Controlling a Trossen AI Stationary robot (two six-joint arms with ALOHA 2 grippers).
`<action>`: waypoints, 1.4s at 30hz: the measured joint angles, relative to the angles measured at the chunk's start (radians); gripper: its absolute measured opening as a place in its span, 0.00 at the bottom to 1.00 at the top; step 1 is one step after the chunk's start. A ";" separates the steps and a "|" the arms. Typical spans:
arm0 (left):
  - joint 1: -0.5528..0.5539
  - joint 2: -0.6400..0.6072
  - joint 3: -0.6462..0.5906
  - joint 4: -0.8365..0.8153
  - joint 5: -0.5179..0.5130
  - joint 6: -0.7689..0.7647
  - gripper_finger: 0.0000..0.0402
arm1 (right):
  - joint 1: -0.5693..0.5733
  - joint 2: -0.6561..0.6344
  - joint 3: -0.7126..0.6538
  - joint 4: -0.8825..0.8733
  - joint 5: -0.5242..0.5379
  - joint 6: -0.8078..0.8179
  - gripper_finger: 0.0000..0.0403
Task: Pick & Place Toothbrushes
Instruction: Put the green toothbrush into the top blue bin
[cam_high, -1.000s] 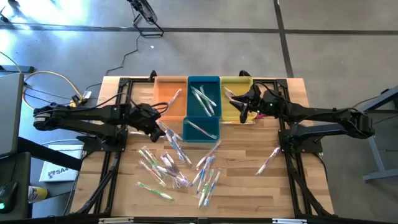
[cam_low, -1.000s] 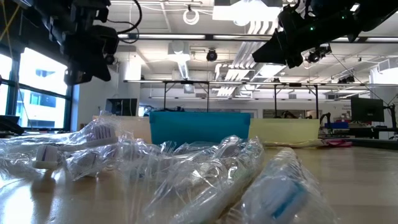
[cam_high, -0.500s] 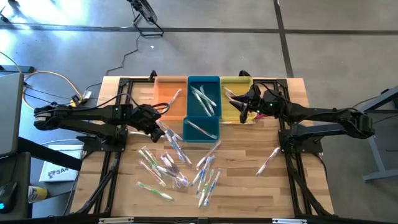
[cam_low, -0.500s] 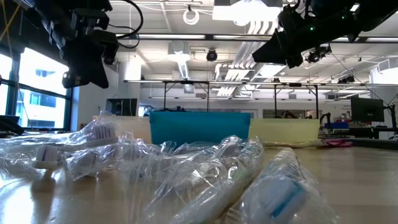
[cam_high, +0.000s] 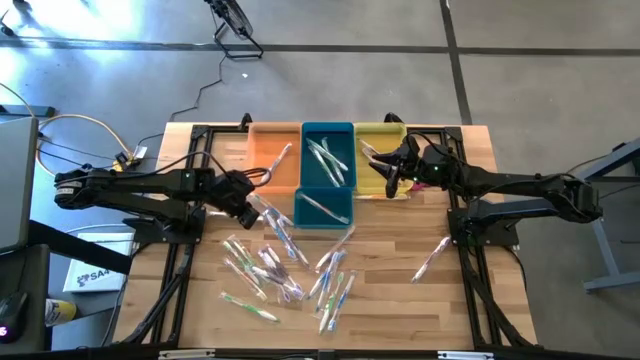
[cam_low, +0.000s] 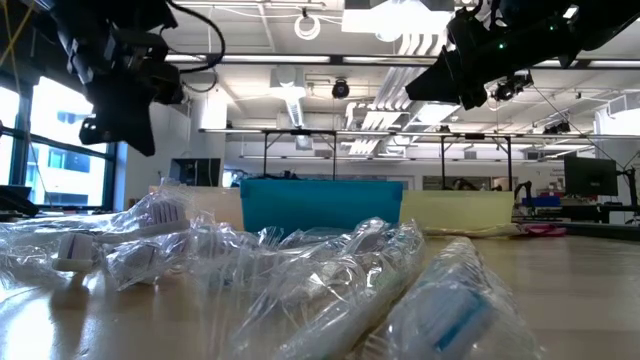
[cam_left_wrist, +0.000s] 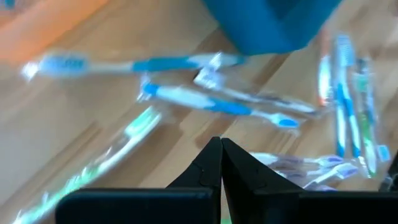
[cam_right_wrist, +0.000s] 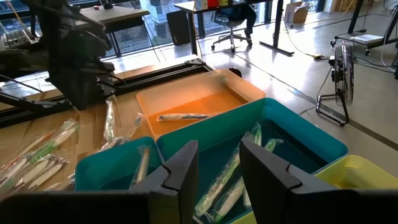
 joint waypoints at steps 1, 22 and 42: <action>0.000 0.000 0.000 -0.020 -0.007 -0.025 0.00 | 0.000 0.000 0.000 0.000 0.000 0.000 0.28; 0.000 0.188 0.000 -0.163 -0.149 0.084 0.00 | 0.000 0.000 0.000 -0.001 0.000 0.000 0.28; -0.053 0.330 0.242 -0.208 -0.225 0.288 0.00 | 0.000 0.000 0.000 -0.003 0.000 0.010 0.28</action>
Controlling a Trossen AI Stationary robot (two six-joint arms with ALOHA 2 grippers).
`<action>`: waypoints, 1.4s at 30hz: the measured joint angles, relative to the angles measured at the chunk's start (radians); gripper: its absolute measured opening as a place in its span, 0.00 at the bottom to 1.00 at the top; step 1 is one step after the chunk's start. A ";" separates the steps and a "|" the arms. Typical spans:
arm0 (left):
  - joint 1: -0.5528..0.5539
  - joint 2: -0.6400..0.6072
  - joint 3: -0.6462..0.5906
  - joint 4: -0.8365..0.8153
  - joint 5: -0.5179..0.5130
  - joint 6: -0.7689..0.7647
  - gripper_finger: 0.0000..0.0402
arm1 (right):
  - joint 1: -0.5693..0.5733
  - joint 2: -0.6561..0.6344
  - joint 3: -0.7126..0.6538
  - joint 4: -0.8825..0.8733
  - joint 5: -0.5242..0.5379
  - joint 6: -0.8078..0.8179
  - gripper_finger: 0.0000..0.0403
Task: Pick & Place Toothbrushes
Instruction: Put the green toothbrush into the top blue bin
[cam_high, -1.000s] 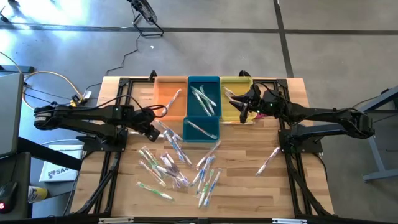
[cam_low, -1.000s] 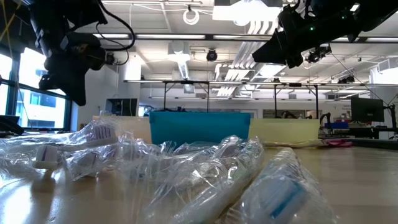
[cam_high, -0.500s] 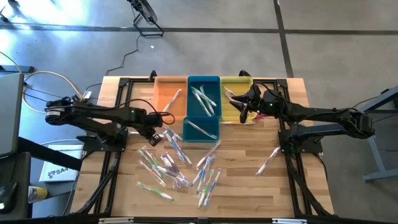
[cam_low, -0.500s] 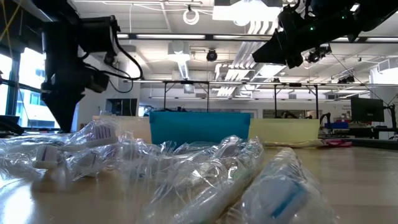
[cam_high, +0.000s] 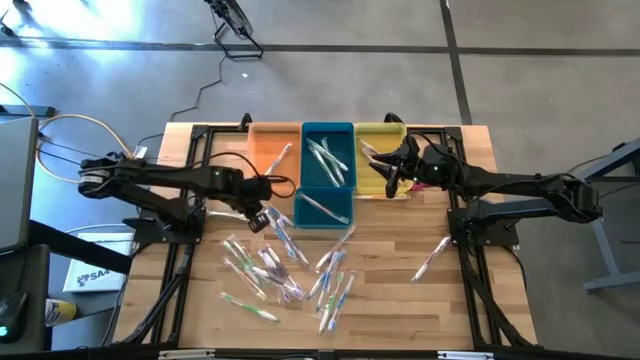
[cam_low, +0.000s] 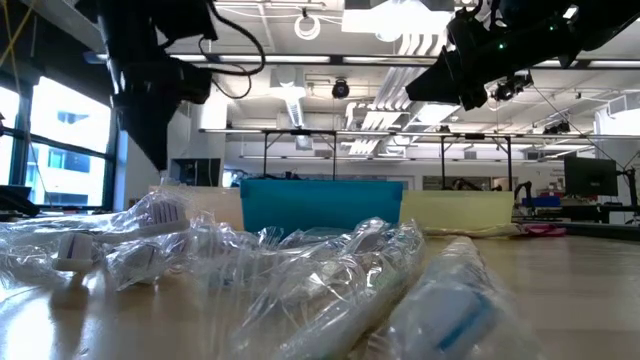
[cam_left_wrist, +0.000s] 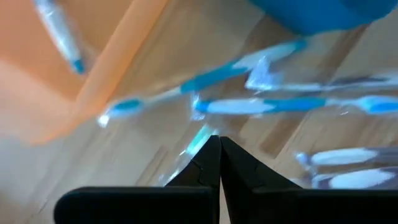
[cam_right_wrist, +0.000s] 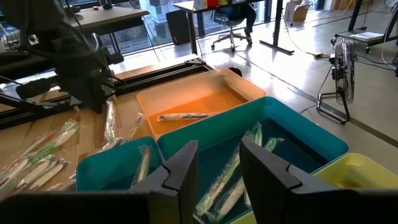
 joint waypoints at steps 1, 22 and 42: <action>-0.006 0.018 0.015 -0.031 -0.003 -0.012 0.00 | 0.000 0.000 0.000 0.000 0.000 0.000 0.28; -0.007 0.297 0.037 -0.090 0.077 0.133 0.14 | 0.000 0.000 0.000 0.000 -0.001 0.001 0.28; -0.006 0.298 0.037 -0.080 0.016 0.136 0.44 | 0.000 0.000 0.000 -0.001 -0.001 0.002 0.28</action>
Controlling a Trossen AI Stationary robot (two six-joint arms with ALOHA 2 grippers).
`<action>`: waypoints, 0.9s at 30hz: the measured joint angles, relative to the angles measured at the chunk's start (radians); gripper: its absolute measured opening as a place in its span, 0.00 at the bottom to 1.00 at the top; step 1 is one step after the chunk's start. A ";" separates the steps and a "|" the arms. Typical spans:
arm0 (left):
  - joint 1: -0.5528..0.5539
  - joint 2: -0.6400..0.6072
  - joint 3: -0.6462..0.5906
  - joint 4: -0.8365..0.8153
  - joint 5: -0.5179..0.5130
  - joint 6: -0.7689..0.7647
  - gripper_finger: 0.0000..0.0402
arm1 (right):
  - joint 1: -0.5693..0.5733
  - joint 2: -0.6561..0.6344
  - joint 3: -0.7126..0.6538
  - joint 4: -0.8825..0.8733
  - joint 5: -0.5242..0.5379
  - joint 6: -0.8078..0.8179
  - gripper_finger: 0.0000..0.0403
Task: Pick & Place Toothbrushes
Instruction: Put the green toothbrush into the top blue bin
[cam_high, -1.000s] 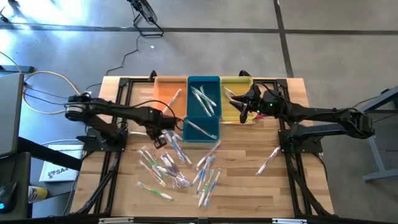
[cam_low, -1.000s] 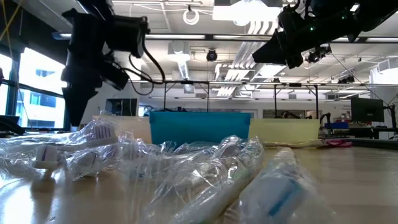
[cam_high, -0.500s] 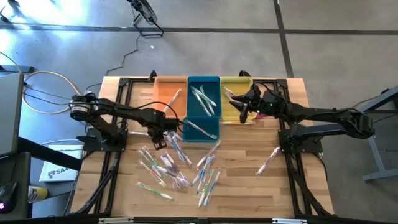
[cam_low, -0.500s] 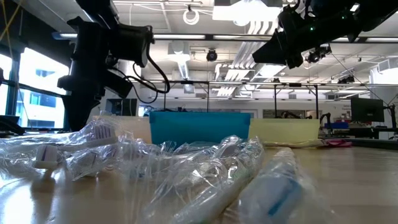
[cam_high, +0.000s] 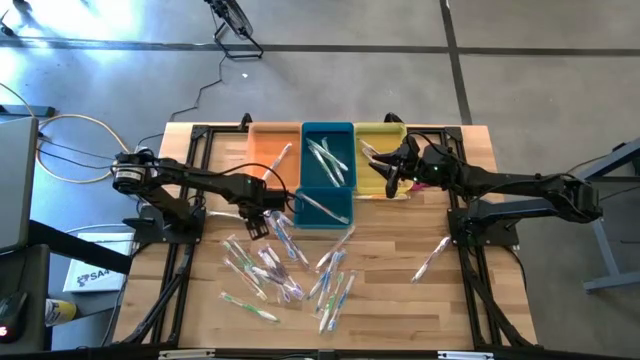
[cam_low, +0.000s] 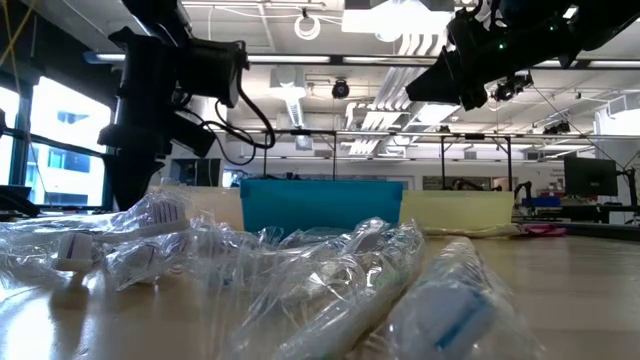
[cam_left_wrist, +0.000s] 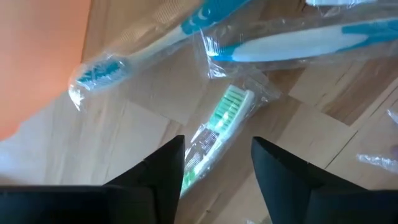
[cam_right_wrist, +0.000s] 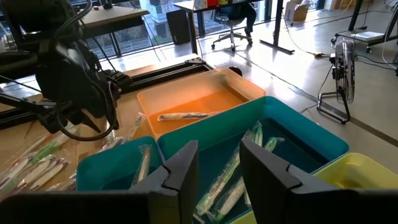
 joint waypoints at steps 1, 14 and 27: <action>0.000 0.000 0.000 0.006 0.001 0.000 0.44 | 0.000 0.000 0.000 0.000 0.000 0.000 0.28; -0.002 0.109 0.002 0.061 0.020 0.056 0.43 | 0.000 0.000 0.000 -0.008 -0.006 0.000 0.28; -0.002 0.134 0.001 0.073 0.067 0.105 0.36 | 0.000 0.001 0.000 -0.021 -0.006 0.023 0.28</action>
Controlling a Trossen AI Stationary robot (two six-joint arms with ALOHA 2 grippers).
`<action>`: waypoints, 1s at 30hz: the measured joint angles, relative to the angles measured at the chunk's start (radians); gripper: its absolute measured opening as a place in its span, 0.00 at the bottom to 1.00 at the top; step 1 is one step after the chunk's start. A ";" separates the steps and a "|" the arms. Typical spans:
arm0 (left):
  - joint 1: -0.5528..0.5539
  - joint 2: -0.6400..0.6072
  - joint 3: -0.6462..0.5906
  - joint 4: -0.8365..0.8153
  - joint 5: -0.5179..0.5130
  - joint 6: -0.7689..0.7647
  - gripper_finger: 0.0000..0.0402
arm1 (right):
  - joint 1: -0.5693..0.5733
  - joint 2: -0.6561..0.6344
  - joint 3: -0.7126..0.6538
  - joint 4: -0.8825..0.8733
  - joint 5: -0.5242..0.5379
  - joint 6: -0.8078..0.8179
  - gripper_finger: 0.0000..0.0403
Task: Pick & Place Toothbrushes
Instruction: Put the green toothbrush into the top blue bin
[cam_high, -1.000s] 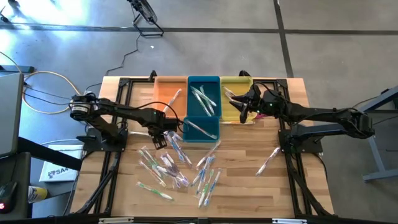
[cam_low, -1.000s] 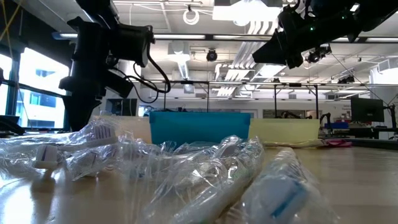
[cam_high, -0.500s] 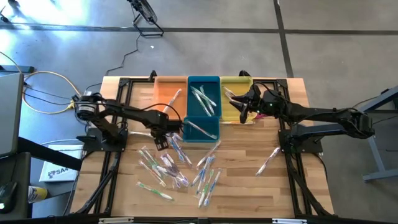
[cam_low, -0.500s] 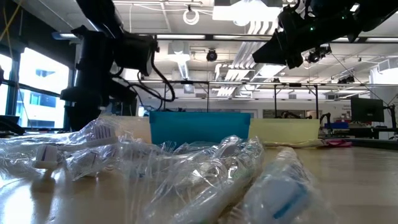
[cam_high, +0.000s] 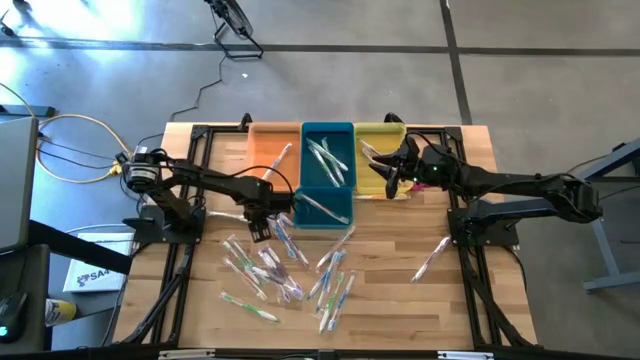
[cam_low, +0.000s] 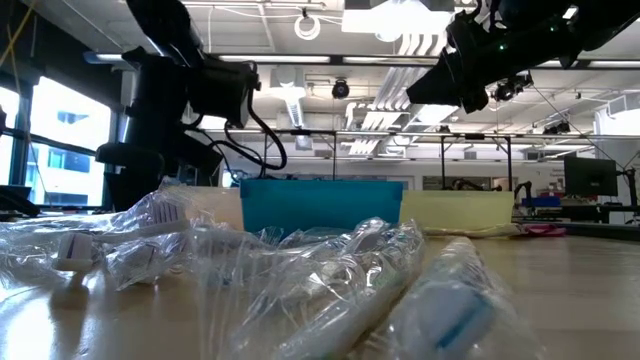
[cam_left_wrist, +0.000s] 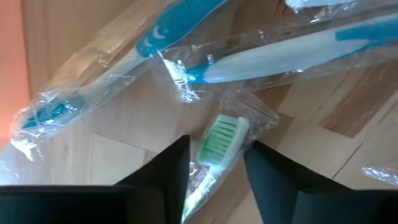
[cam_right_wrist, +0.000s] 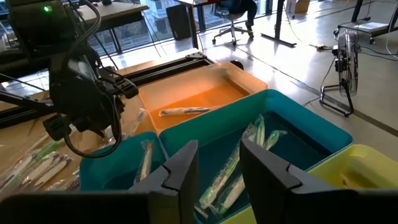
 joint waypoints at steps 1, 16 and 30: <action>0.000 0.000 0.000 0.003 0.008 0.000 0.34 | 0.000 0.000 0.000 0.000 0.001 0.000 0.28; 0.001 -0.014 0.001 -0.019 0.031 0.007 0.02 | 0.000 0.000 0.000 -0.002 0.002 -0.046 0.28; 0.062 -0.067 0.187 -0.134 0.001 0.142 0.02 | 0.000 -0.001 0.000 -0.001 -0.006 -0.087 0.28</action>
